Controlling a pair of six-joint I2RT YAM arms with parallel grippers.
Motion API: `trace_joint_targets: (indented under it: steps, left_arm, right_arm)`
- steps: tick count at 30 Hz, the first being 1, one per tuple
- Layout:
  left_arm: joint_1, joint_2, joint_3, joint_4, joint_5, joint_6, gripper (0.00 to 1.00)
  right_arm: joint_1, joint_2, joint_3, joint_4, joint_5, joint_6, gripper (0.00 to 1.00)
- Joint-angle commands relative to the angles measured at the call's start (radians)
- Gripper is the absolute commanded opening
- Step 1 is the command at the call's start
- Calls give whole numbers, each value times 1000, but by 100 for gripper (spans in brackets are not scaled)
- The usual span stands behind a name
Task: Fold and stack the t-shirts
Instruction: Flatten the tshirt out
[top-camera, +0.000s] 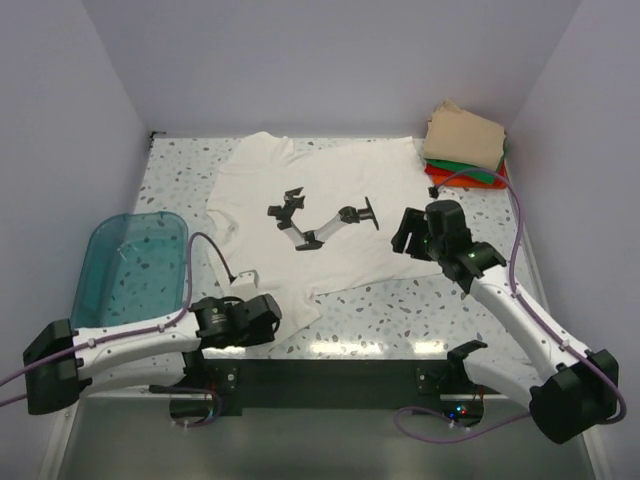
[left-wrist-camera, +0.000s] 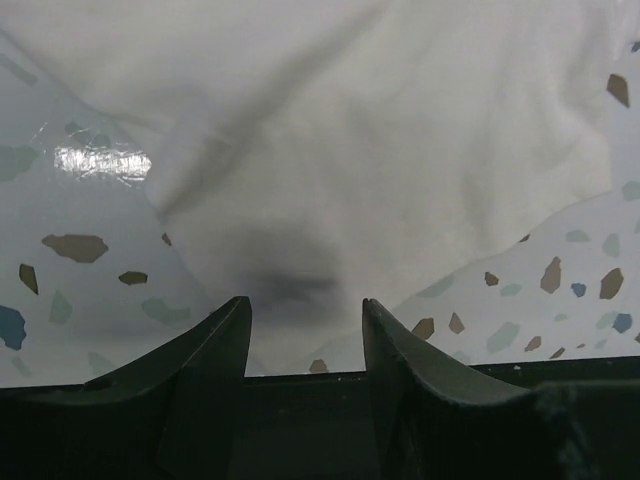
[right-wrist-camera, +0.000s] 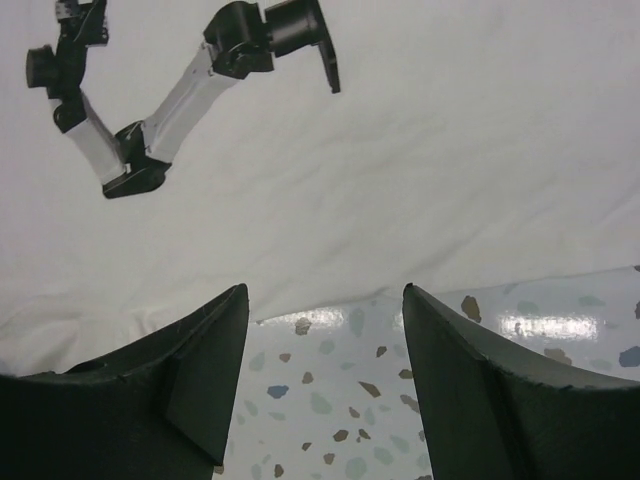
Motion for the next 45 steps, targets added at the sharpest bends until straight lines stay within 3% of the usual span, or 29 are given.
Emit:
trace_joint_targets:
  steps: [1, 9, 13, 14, 18, 21, 34, 45]
  left_arm:
    - [-104, 62, 69, -108, -112, -165, 54]
    - [-170, 215, 71, -99, -137, -243, 59]
    - [-169, 243, 30, -40, -155, -251, 55]
    - [-170, 246, 23, -29, -158, -251, 52]
    - [-170, 242, 11, -7, -175, -257, 15]
    - [-170, 190, 13, -7, -180, -248, 0]
    - [-170, -122, 71, -64, -152, -108, 0]
    - [-170, -246, 60, -59, -145, -61, 0]
  right_arm:
    - [-80, -5, -31, -24, -102, -48, 67]
    - [-271, 33, -81, 31, -240, -68, 67]
    - [-321, 46, -94, 53, -268, -58, 67]
    - [-325, 47, -95, 54, -264, -56, 67]
    - [-337, 52, -97, 59, -222, -47, 67]
    - [-357, 56, -106, 62, -186, -38, 67]
    - [-608, 219, -166, 194, -178, 68, 66]
    - [-662, 233, -250, 229, -97, 120, 61]
